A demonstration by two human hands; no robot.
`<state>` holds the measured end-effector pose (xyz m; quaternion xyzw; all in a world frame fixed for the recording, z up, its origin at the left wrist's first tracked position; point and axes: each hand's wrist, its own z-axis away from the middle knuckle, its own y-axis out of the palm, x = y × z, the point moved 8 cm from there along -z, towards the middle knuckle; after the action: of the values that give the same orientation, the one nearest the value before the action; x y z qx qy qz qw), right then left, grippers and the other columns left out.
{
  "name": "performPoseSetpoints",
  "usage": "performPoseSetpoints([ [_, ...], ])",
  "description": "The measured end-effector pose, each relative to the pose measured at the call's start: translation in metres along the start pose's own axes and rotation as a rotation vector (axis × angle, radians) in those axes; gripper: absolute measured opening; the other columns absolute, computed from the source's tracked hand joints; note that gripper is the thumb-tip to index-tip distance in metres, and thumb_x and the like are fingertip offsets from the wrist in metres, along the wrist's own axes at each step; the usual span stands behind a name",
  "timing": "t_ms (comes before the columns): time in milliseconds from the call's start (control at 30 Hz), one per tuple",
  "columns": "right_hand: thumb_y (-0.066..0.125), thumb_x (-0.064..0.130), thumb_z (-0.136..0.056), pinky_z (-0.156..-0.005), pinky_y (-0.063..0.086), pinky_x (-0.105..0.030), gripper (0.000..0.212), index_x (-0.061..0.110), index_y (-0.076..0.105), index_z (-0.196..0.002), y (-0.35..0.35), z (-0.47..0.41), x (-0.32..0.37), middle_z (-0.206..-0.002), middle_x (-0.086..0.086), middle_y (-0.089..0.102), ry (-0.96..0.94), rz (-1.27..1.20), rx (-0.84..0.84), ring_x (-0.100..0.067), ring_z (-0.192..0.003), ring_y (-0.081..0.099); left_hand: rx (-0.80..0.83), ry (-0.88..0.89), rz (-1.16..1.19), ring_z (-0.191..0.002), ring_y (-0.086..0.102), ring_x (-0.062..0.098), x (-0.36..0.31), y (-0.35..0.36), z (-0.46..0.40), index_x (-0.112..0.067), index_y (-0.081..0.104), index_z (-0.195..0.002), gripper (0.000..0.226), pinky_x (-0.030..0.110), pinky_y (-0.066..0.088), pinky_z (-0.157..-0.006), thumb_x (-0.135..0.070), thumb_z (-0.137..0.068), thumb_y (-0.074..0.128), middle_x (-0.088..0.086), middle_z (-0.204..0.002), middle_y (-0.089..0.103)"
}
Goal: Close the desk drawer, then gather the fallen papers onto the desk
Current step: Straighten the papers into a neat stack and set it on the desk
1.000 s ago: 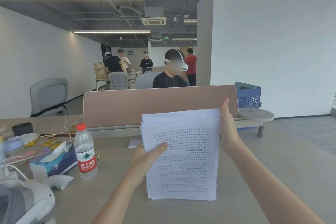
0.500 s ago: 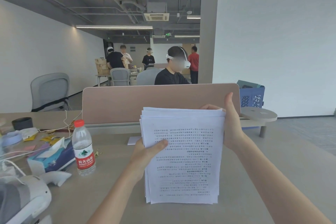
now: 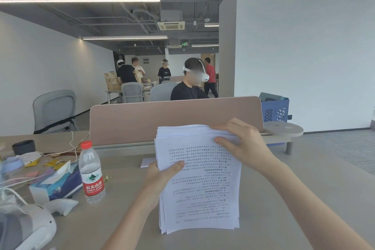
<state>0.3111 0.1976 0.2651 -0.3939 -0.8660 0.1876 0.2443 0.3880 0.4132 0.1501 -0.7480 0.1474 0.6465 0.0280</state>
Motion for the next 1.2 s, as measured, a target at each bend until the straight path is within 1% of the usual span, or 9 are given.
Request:
performPoseSetpoints([
  [133,0.075,0.01,-0.087,-0.08,0.039,-0.002,0.031,0.027,0.077,-0.113,0.001,-0.001,-0.002,-0.094,0.0,0.069,0.052,-0.022,0.022,-0.009,-0.089,0.061,0.011,0.001,-0.012,-0.092,0.077,0.024,0.003,-0.001,0.001,-0.02,0.077,-0.095,0.02,0.042,0.058,-0.083,-0.012,-0.077,0.08,0.003,-0.099,0.08],
  [267,0.081,0.021,-0.083,-0.089,0.043,-0.004,0.052,0.042,0.061,-0.126,0.001,0.014,-0.025,-0.109,0.021,0.068,0.382,-0.29,-0.081,0.008,-0.106,0.06,0.002,-0.004,-0.013,-0.091,0.077,0.023,0.008,-0.003,0.0,-0.024,0.078,-0.088,0.014,0.046,0.057,-0.087,-0.014,-0.079,0.079,0.002,-0.097,0.081],
  [367,0.08,0.017,-0.084,-0.084,0.059,-0.024,0.043,0.026,0.062,-0.122,0.029,0.051,-0.046,-0.115,0.011,0.074,0.63,-0.677,-0.109,-0.009,-0.107,0.071,-0.006,-0.014,0.003,-0.091,0.077,0.024,0.016,-0.005,0.0,-0.028,0.08,-0.085,0.013,0.046,0.057,-0.086,-0.017,-0.079,0.08,0.002,-0.097,0.081],
  [500,0.074,0.015,-0.089,-0.087,0.061,-0.05,0.028,0.014,0.067,-0.116,0.075,0.105,-0.062,-0.113,-0.006,0.078,0.797,-0.783,-0.046,-0.025,-0.098,0.077,0.008,-0.072,0.005,-0.093,0.076,0.024,0.039,-0.009,0.007,-0.019,0.078,-0.099,0.031,0.044,0.057,-0.087,-0.033,-0.071,0.079,0.006,-0.101,0.08],
  [633,0.075,0.018,-0.089,-0.084,0.062,-0.048,0.025,0.014,0.07,-0.113,0.095,0.125,-0.066,-0.106,-0.002,0.08,0.859,-0.765,-0.072,-0.023,-0.095,0.078,0.025,-0.099,-0.068,-0.095,0.076,0.019,0.061,-0.01,0.012,-0.019,0.075,-0.104,0.036,0.039,0.057,-0.084,-0.031,-0.071,0.081,0.001,-0.102,0.08],
  [767,0.077,0.02,-0.087,-0.076,0.062,-0.035,0.019,0.023,0.07,-0.104,0.091,0.114,-0.06,-0.098,0.011,0.08,0.808,-0.631,-0.154,-0.013,-0.09,0.077,-0.123,-0.019,-0.161,-0.079,0.075,0.003,0.063,-0.016,0.007,-0.027,0.075,-0.087,0.008,0.026,0.058,-0.069,-0.021,-0.082,0.078,-0.012,-0.086,0.08],
  [933,0.077,0.024,-0.086,-0.064,0.054,-0.015,0.025,0.031,0.057,-0.099,0.081,0.104,-0.049,-0.091,0.024,0.072,0.743,-0.507,-0.25,0.007,-0.083,0.068,-0.188,0.076,-0.158,-0.074,0.074,0.0,0.045,-0.01,0.007,-0.029,0.075,-0.081,0.008,0.023,0.059,-0.065,-0.022,-0.085,0.074,-0.019,-0.078,0.078],
  [1067,0.072,0.029,-0.09,-0.065,0.05,-0.024,0.02,0.025,0.054,-0.097,0.084,0.126,-0.059,-0.089,0.014,0.07,0.783,-0.451,-0.311,0.001,-0.083,0.067,-0.149,-0.038,-0.167,-0.082,0.076,0.011,0.076,-0.014,0.01,-0.022,0.077,-0.092,0.01,0.036,0.061,-0.076,-0.029,-0.084,0.075,-0.007,-0.088,0.081],
  [1200,0.062,0.032,-0.097,-0.075,0.054,-0.029,0.006,0.037,0.06,-0.099,0.112,0.154,-0.074,-0.095,0.024,0.073,0.859,-0.498,-0.199,0.004,-0.087,0.069,-0.166,-0.131,-0.161,-0.074,0.075,0.004,0.11,-0.014,0.022,-0.023,0.077,-0.093,0.012,0.024,0.057,-0.064,-0.028,-0.083,0.076,-0.011,-0.082,0.08],
])
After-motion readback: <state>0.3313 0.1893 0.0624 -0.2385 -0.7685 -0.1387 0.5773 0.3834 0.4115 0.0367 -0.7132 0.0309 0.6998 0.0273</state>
